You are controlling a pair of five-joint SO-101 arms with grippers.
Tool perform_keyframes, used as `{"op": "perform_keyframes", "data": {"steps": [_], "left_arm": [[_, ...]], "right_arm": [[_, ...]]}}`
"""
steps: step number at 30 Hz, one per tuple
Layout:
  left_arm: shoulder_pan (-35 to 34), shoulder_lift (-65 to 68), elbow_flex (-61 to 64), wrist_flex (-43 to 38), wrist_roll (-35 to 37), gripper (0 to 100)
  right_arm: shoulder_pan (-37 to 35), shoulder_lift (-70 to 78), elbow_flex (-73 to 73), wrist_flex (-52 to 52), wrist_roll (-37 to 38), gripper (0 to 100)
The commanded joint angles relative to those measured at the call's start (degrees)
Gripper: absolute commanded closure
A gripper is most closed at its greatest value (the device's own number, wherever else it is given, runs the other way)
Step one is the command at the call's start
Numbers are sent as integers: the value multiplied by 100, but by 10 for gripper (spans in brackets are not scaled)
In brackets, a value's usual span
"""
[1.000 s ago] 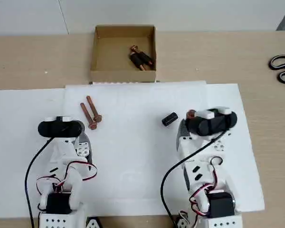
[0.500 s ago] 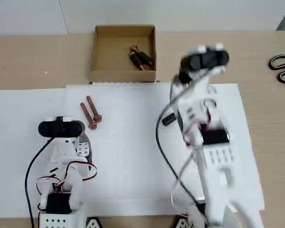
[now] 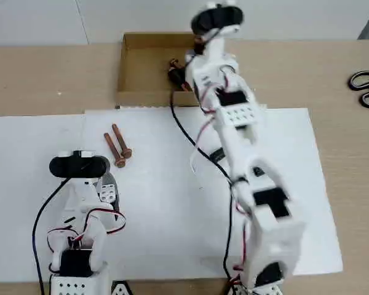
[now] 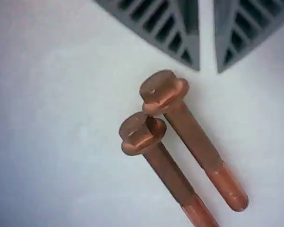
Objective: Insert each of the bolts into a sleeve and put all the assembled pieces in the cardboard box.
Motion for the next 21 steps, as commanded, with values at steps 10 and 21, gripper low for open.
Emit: {"op": "perform_keyframes", "data": {"steps": [10, 21], "left_arm": [[26, -18, -13, -123, -18, 994], [26, -18, -13, -114, -18, 994]], "right_arm": [[-374, 2747, -3833, -92, -9, 994], [-462, 2905, -4220, 558, 246, 787]]}}
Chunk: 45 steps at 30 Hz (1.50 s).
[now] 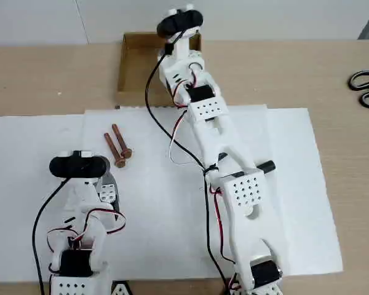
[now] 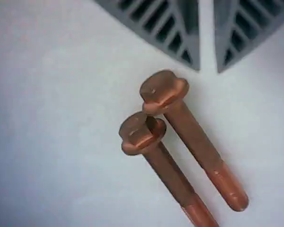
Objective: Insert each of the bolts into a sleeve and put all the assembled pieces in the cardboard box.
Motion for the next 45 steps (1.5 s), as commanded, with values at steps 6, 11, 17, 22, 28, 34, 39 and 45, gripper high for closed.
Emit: {"op": "perform_keyframes", "data": {"steps": [6, 11, 17, 22, 28, 34, 39, 45], "left_arm": [[26, -35, -22, -9, -35, 994], [26, -35, -31, -9, -26, 994], [26, -35, -31, -9, -18, 994], [26, -35, -31, 0, 0, 994], [26, -35, -31, 0, 0, 994], [26, -35, -31, 0, 0, 994], [26, -35, -31, 0, 0, 994], [26, -35, -31, 9, -9, 994]], "right_arm": [[13, -171, -747, -13, 35, 780], [31, -180, -1116, 189, 62, 822], [-13, -136, -2655, 2246, 44, 866], [22, -163, -3596, 4013, 35, 938], [101, -180, -4316, 5385, 35, 990], [75, -884, -4316, 6800, -88, 991], [180, -1420, -4299, 7284, -510, 992], [75, -2097, -3332, 7327, -527, 992]]}}
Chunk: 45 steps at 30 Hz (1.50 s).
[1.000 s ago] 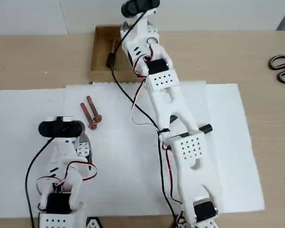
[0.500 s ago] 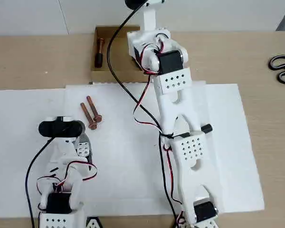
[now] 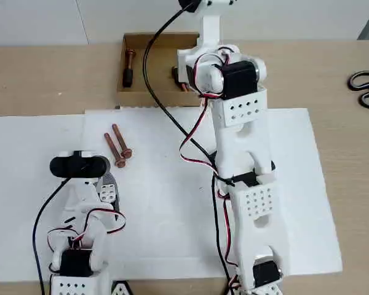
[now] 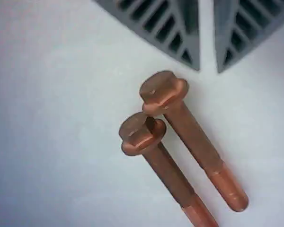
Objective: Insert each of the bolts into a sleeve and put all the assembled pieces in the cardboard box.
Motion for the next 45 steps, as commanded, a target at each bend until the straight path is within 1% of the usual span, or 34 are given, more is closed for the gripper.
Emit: {"op": "perform_keyframes", "data": {"steps": [1, 3, 10, 15, 21, 27, 31, 36, 39, 42, 45], "left_arm": [[26, -35, -31, 9, -9, 994], [26, -35, -31, 9, -9, 994], [26, -35, -31, 9, -18, 994], [62, -35, -31, 9, -35, 994], [633, -35, -31, 9, -35, 994], [695, -35, -31, 9, -35, 994], [695, -35, -31, 9, -35, 994], [695, -35, -31, 9, -18, 994], [695, -35, -22, 9, -18, 994], [695, -35, -22, 9, -9, 994], [695, -35, -22, 9, -9, 994]], "right_arm": [[-13, -945, 677, 48, -62, 992], [-4, -1464, 1389, 40, -70, 992], [-4, -3257, 4545, -13, -44, 992], [-13, -4145, 6453, -22, -44, 992], [-127, -4840, 8079, -22, -70, 991], [-189, -4936, 8958, -277, -88, 991], [-154, -4637, 9354, -804, -141, 991], [-154, -4048, 9398, -1552, -1398, 988], [-163, -3881, 9204, -1789, -2031, 987], [-154, -3829, 8993, -1903, -2523, 987], [-154, -3829, 8941, -1886, -2760, 987]]}}
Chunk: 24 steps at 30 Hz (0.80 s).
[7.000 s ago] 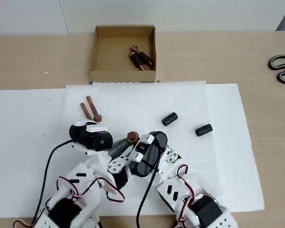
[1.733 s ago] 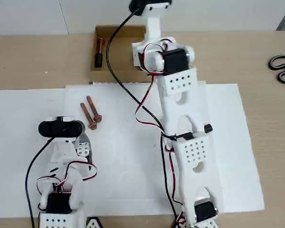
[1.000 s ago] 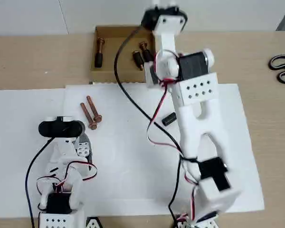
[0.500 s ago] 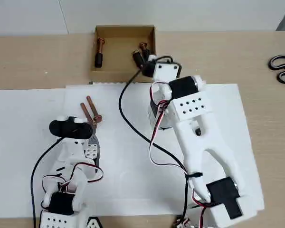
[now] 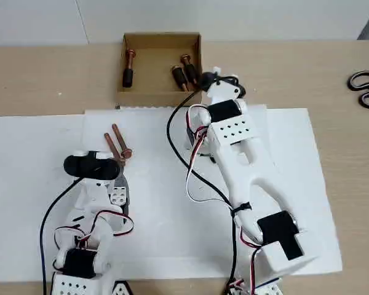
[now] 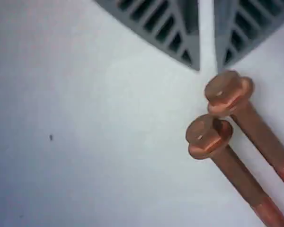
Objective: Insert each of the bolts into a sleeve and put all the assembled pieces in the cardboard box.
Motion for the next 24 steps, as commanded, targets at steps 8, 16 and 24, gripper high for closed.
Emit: {"op": "perform_keyframes", "data": {"steps": [8, 16, 24], "left_arm": [[53, -44, -22, 62, -9, 994], [53, -44, -22, 79, -9, 994], [-97, -44, -31, 79, -9, 994]], "right_arm": [[356, -75, -255, -40, -519, 822], [409, -31, -229, -207, -527, 783], [409, -22, 360, -901, -527, 783]]}}
